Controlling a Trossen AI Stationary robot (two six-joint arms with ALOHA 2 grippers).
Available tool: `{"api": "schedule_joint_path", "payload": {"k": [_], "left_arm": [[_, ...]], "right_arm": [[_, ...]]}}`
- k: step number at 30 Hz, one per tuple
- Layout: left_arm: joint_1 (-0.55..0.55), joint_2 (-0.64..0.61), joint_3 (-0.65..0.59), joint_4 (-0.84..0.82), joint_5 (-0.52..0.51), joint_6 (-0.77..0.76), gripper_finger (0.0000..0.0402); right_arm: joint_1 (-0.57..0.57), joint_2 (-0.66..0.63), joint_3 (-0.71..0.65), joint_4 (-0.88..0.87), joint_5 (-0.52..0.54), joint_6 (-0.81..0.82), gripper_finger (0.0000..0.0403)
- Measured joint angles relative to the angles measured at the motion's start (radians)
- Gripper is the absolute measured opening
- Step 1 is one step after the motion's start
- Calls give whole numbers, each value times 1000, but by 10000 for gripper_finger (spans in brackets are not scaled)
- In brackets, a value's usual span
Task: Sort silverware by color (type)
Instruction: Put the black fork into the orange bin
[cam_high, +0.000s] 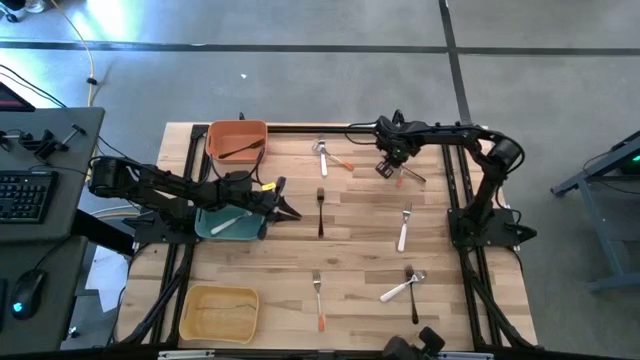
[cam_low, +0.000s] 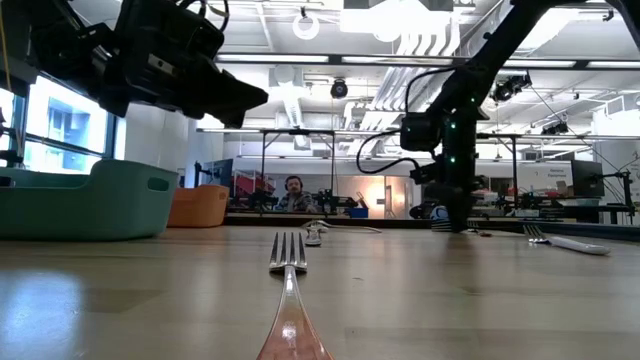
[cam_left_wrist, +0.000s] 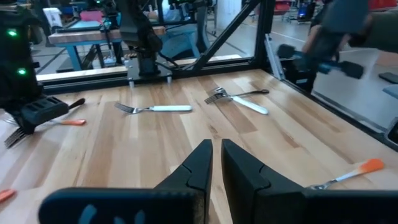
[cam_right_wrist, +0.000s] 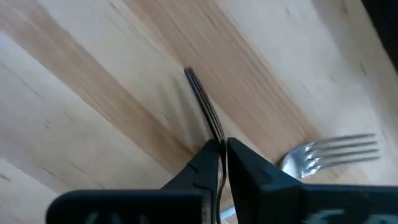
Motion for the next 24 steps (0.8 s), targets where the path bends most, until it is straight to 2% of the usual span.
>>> {"api": "schedule_joint_path", "payload": {"k": [5, 9, 17, 24], "left_arm": [[3, 0, 0, 0, -49, 0, 9], [3, 0, 0, 1, -52, 0, 5], [3, 0, 0, 0, -75, -60, 5], [2, 0, 0, 3, -80, -105, 6]], "right_arm": [[61, -13, 20, 26, -15, -24, 3], [93, -39, 20, 82, -89, -11, 1], [184, -126, 21, 137, -159, 103, 0], [349, -253, 21, 284, -178, 135, 0]]}}
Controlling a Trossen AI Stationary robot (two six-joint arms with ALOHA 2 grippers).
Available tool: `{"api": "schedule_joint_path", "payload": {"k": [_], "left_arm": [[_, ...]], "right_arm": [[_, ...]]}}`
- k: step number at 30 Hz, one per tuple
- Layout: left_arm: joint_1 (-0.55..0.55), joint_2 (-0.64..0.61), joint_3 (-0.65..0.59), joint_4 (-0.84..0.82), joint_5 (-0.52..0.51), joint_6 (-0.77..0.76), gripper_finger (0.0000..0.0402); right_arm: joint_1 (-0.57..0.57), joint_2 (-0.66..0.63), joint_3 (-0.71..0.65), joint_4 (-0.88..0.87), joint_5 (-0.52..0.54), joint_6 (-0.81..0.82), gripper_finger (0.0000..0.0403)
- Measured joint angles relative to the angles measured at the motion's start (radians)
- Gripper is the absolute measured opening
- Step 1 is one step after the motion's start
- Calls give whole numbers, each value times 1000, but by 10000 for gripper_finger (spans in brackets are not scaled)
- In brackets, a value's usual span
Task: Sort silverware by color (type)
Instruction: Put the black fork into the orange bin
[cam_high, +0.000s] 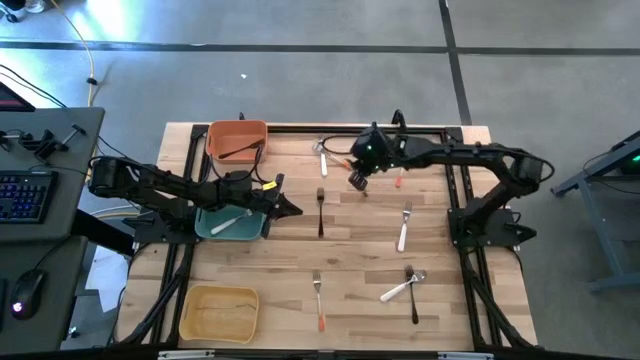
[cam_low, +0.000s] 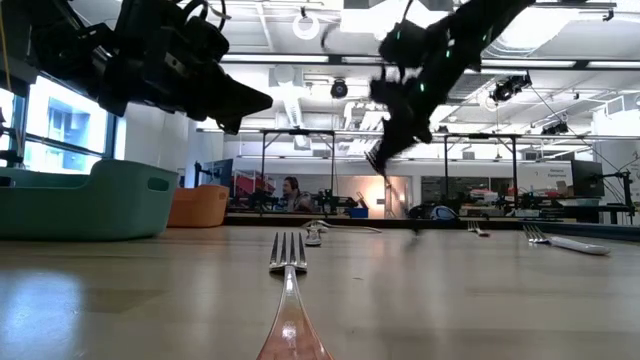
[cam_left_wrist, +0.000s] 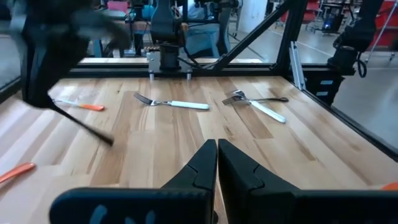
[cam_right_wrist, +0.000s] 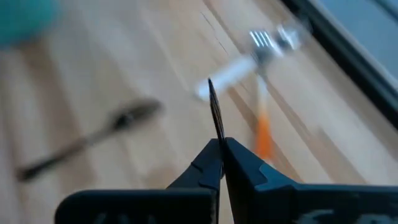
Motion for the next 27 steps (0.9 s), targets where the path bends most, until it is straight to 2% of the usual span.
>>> {"api": "schedule_joint_path", "payload": {"k": [7, 11, 16, 24, 27], "left_arm": [[-1, 0, 0, 4, -12, 0, 32], [-1, 0, 0, -25, -68, 24, 68], [-1, 27, 0, 0, -90, 27, 119], [2, 245, 0, 372, -90, -41, 171], [14, 319, 7, 532, -37, -110, 176]], "right_arm": [[197, -31, 1, 176, 60, 2, 0], [280, -27, 1, 232, 157, 0, 0], [342, -27, 1, 297, 203, 0, 0], [383, -27, 1, 365, 223, -8, 0], [392, -27, 1, 365, 239, -16, 0]]}}
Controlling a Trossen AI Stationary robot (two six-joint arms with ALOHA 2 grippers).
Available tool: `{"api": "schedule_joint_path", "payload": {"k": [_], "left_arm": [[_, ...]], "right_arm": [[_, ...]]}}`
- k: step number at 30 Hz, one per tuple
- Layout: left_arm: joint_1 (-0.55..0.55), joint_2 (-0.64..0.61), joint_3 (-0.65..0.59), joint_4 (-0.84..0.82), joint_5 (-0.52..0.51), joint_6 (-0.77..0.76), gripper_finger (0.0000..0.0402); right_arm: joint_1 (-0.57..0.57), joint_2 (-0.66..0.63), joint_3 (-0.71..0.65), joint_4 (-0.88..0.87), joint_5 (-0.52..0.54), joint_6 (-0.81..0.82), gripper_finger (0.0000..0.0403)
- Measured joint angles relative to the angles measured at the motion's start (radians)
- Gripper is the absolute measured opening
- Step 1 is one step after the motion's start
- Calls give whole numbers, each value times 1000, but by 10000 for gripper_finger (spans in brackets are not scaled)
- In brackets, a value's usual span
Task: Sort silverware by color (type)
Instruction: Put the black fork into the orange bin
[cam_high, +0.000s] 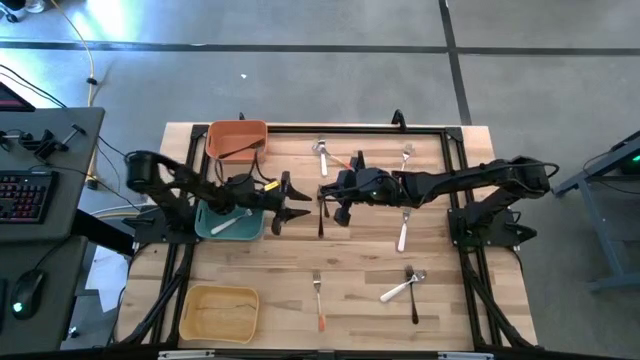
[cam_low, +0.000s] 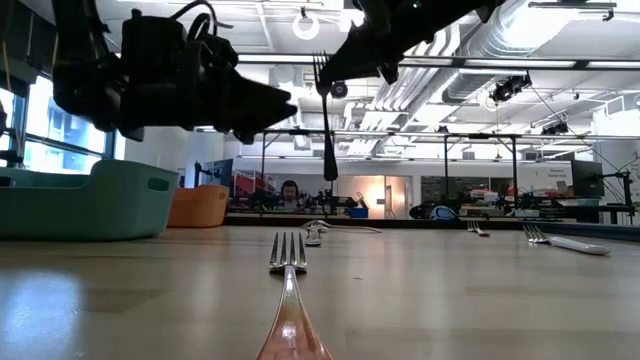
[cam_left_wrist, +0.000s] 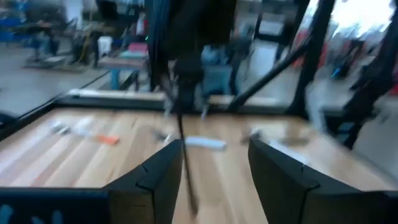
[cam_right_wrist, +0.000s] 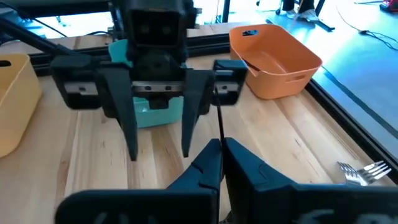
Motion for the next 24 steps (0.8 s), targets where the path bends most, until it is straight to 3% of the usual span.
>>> {"api": "schedule_joint_path", "payload": {"k": [10, 17, 20, 24], "left_arm": [[14, 147, 154, 31, 45, -143, 173], [14, 161, 185, 35, 62, -162, 165], [19, 158, 185, 33, 46, -163, 133], [35, 158, 185, 17, 48, -164, 47]], "right_arm": [[4, 0, 0, 3, 0, -11, 0], [4, 0, 0, 3, -1, -17, 0], [4, 0, 0, 4, -1, -19, 0], [4, 0, 0, 17, -1, -23, 0]]}}
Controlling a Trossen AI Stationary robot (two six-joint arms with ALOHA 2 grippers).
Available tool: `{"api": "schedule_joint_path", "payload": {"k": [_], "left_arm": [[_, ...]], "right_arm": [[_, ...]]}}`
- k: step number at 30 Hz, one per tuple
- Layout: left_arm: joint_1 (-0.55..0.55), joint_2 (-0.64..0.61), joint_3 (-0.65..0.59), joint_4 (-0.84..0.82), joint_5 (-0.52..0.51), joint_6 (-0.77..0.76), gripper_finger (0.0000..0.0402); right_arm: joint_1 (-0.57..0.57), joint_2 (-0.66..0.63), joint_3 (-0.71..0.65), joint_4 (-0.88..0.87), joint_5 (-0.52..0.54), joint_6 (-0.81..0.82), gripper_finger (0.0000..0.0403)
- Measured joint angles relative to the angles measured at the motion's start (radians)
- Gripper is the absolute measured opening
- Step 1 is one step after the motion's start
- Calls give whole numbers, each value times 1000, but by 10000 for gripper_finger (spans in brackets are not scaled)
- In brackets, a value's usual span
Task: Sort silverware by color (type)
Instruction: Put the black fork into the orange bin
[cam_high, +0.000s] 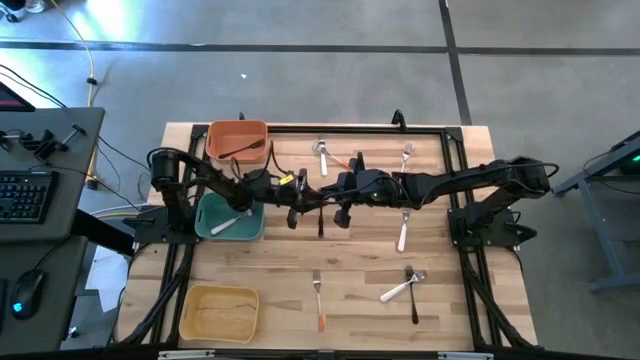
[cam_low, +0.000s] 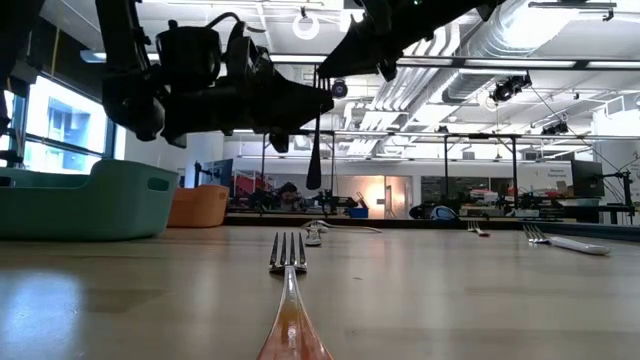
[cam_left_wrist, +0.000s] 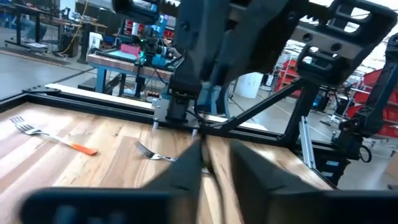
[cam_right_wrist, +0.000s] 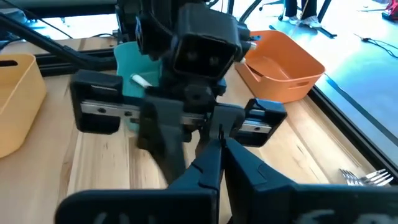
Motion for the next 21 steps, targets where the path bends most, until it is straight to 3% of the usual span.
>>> {"api": "schedule_joint_path", "payload": {"k": [2, 6, 12, 17, 21], "left_arm": [[12, 0, 0, 0, 24, -4, 13], [28, 0, 0, -7, 46, -8, 5], [77, -52, -1, -99, 59, -12, 1], [106, -169, -1, -260, 70, 36, 1], [139, -338, -1, -504, 55, 130, 1]], "right_arm": [[1, 0, 0, 4, -10, -4, 0], [1, 0, 0, -8, -30, -22, 0], [5, 1, 0, -26, 47, -23, 12], [5, 1, 0, -24, 122, -47, 49], [5, 1, 0, -58, 193, -46, 78]]}}
